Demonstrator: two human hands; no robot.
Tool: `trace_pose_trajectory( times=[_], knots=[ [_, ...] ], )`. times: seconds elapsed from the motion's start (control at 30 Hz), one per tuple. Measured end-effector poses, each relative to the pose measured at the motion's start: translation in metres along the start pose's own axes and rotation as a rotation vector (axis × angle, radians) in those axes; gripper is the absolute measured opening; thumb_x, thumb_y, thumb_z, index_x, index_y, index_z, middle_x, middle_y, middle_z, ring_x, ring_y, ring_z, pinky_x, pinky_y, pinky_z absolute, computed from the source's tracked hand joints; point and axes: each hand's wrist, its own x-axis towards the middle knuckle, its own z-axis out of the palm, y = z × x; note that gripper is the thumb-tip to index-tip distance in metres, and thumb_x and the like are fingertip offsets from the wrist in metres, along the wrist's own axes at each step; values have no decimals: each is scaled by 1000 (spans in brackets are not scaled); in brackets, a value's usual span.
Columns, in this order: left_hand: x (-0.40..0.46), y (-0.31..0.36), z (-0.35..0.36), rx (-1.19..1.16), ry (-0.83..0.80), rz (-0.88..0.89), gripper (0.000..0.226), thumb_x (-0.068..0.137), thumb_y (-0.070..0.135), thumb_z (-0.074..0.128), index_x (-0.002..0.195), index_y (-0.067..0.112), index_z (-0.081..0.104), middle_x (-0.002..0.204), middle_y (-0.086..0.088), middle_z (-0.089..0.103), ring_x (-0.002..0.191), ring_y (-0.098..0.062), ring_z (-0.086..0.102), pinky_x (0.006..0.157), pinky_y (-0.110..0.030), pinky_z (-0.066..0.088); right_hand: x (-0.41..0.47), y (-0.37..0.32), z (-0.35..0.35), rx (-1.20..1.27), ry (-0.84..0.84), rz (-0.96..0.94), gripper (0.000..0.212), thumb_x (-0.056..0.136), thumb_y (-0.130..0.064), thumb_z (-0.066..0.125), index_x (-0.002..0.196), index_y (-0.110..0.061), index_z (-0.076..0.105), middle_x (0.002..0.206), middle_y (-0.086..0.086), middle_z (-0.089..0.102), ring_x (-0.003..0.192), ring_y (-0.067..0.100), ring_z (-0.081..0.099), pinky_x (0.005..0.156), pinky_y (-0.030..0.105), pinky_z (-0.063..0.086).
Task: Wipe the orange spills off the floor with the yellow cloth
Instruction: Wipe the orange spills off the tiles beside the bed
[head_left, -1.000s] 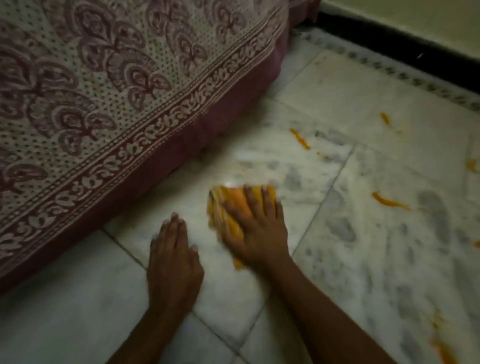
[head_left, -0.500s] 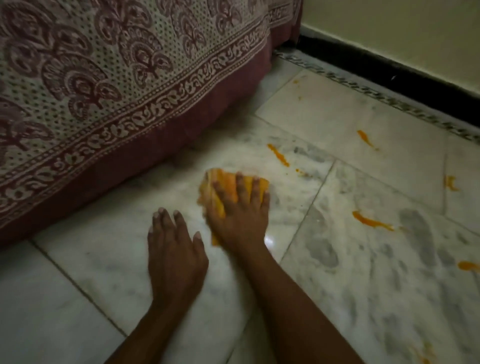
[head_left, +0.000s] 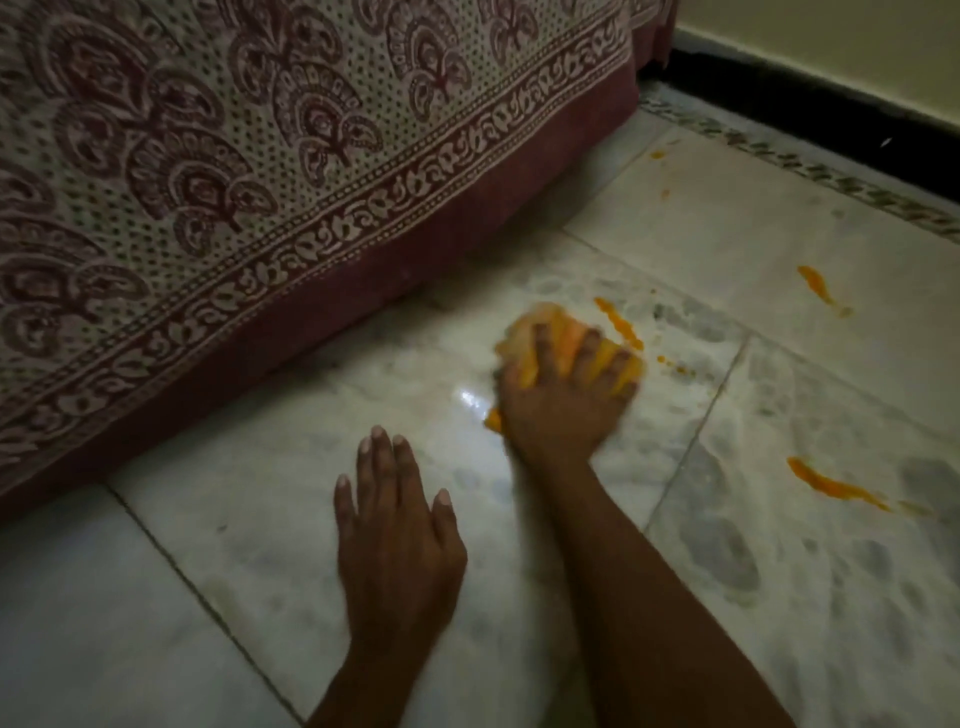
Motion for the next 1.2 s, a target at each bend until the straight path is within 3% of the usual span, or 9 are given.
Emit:
trace_pose_trajectory(
  times=[0.07, 0.2, 0.27, 0.37, 0.53, 0.77, 0.9, 1.03, 1.2],
  knots=[
    [0, 0, 4, 5, 14, 0, 71, 97, 40, 33, 156, 1, 39, 167, -18, 32, 155, -31, 33, 125, -54, 27, -11, -11, 6, 6, 61, -184, 65, 90, -70, 41, 150, -47, 48, 165, 10, 38, 154, 46, 24, 123, 64, 13],
    [1, 4, -3, -4, -6, -1, 70, 96, 39, 34, 152, -2, 45, 165, -21, 35, 152, -35, 37, 121, -58, 31, -50, 39, -28, -52, -90, -531, 66, 89, -79, 40, 151, -61, 32, 172, -5, 22, 159, 34, 13, 124, 58, 14],
    [1, 6, -7, -11, -12, -2, 69, 96, 38, 36, 151, -2, 45, 165, -22, 35, 152, -37, 36, 121, -59, 31, -67, 72, -42, -62, -56, -491, 67, 89, -80, 39, 153, -60, 31, 172, -4, 22, 159, 34, 16, 122, 60, 20],
    [1, 8, -8, -10, -15, 20, 68, 97, 37, 36, 153, -3, 43, 166, -23, 32, 153, -39, 32, 122, -59, 29, -67, 86, -44, -116, -12, -183, 75, 84, -81, 43, 154, -57, 32, 170, 3, 27, 157, 39, 20, 121, 63, 20],
    [0, 5, -2, -14, 0, 29, 68, 99, 35, 36, 155, -3, 38, 168, -21, 30, 156, -35, 28, 125, -57, 26, -8, 5, -3, -18, 79, 152, 73, 83, -79, 37, 150, -52, 43, 166, 18, 33, 153, 51, 20, 121, 68, 10],
    [1, 4, -2, -54, -18, 59, 64, 99, 33, 34, 152, -2, 45, 165, -20, 35, 153, -34, 36, 123, -57, 31, -52, 28, -18, -36, -27, -446, 64, 88, -75, 41, 150, -58, 39, 170, 0, 28, 157, 38, 20, 122, 61, 16],
    [6, 2, -6, -138, -56, 247, 60, 98, 27, 33, 151, 6, 50, 167, -13, 35, 153, -29, 38, 123, -56, 32, -83, 96, -51, -102, -63, -256, 76, 82, -84, 41, 153, -59, 31, 172, 1, 21, 158, 38, 17, 120, 62, 17],
    [76, 26, 6, -276, -201, 344, 70, 100, 44, 21, 160, 12, 34, 172, -5, 20, 160, -21, 19, 128, -42, 8, -6, 66, -22, -48, 100, 86, 71, 82, -80, 50, 148, -55, 45, 163, 14, 41, 151, 49, 29, 119, 68, 19],
    [116, 52, 28, -73, -74, 335, 68, 99, 40, 24, 161, 13, 34, 171, -4, 27, 158, -19, 25, 126, -45, 20, 2, 68, -15, -114, 18, -181, 69, 86, -81, 39, 151, -60, 33, 170, 3, 29, 158, 40, 17, 123, 64, 6]
  ],
)
